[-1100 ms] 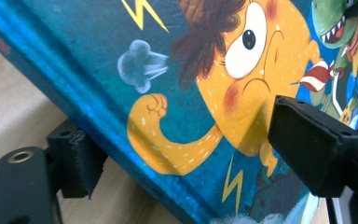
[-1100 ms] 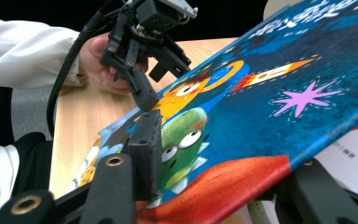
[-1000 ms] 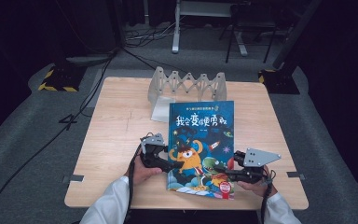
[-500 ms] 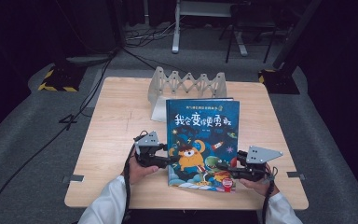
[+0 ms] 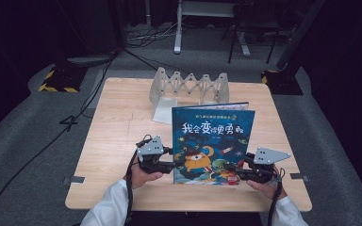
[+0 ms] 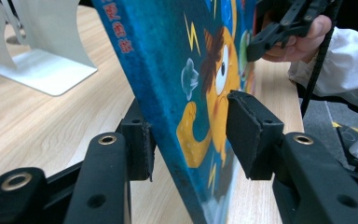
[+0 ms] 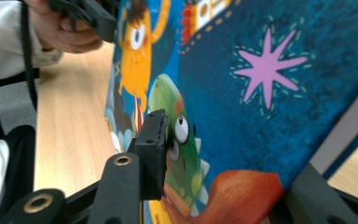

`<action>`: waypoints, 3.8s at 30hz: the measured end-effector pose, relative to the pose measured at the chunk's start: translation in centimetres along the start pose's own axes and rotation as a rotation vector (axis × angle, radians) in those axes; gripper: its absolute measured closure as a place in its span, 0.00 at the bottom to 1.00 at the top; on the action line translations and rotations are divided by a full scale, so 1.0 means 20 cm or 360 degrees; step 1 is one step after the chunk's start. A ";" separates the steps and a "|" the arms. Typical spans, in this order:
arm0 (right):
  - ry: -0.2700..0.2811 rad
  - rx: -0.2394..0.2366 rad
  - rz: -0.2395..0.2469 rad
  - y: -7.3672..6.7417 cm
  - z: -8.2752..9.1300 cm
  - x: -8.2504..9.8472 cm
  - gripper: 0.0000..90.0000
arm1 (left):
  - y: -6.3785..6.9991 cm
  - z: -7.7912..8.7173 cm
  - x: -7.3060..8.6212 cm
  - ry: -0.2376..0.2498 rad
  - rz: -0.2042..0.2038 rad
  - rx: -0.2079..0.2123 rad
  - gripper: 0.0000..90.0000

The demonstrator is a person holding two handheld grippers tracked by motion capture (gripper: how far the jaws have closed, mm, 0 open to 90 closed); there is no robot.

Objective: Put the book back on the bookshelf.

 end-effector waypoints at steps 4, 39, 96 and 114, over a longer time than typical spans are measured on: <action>-0.0016 0.0047 0.0032 0.01 0.01 0.02 0.68 | 0.02 -0.01 -0.02 0.0003 -0.0034 -0.0011 0.61; -0.0044 0.0269 0.0083 0.04 0.18 0.13 0.65 | 0.14 -0.17 -0.03 -0.0081 -0.0222 0.0038 0.85; -0.0115 0.0453 0.0042 0.12 0.06 0.15 0.64 | 0.16 -0.14 -0.14 0.0160 -0.0299 -0.0027 0.91; -0.0378 0.0507 -0.0203 0.27 0.10 0.39 0.23 | 0.12 -0.08 -0.15 0.0151 -0.0293 -0.0166 0.92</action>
Point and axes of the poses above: each handheld gripper's, and its own axes: z roughly backward along the jaws, x roughly out of its underside, y roughly to its right, the point moved 8 cm from there along -z, roughly forward along the jaws, and after that the axes turned 9 degrees about x, right-handed, at the moved point
